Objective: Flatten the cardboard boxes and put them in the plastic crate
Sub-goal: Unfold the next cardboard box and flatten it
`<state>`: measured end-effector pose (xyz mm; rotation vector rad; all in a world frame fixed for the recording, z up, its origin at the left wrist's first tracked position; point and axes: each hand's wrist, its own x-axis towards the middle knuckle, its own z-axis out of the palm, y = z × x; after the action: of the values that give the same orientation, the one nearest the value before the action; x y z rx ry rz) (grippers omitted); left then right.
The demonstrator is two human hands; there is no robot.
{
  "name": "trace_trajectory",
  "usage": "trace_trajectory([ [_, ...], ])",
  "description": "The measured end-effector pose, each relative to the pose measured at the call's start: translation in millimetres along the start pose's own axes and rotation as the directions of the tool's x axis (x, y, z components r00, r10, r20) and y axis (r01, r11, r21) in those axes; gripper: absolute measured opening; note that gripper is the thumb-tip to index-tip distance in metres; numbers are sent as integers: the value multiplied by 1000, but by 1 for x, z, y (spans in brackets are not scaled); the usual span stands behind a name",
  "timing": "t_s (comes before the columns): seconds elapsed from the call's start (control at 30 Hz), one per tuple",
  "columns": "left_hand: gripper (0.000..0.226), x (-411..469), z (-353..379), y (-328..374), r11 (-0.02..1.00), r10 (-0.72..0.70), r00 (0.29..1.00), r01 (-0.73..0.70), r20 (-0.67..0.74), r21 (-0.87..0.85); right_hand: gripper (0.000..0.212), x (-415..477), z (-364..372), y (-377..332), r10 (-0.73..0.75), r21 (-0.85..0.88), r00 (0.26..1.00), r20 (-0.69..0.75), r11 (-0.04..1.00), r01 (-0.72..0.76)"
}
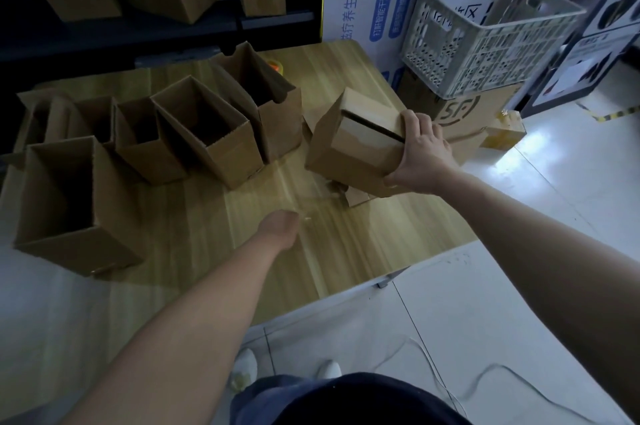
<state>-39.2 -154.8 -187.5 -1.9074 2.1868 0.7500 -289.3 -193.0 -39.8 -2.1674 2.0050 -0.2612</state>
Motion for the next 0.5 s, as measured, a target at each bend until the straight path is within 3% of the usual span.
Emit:
trace_trajectory([
  [0.2, 21, 1, 3, -6, 959, -144, 989, 133, -29, -252, 118, 3, 5, -3, -22, -3, 999, 28, 1000, 22],
  [0.33, 26, -8, -11, -15, 843, -109, 991, 50, -78, -536, 117, 7, 9, -13, -33, -14, 998, 51, 999, 34],
  [0.43, 30, -14, -31, -19, 869, -174, 951, 26, -256, -494, 115, 11, 10, -25, -64, -27, 995, 73, 997, 66],
  [0.5, 20, -19, -46, -20, 889, -232, 879, 17, -417, -458, 115, 12, 9, -35, -90, -47, 992, 88, 994, 94],
])
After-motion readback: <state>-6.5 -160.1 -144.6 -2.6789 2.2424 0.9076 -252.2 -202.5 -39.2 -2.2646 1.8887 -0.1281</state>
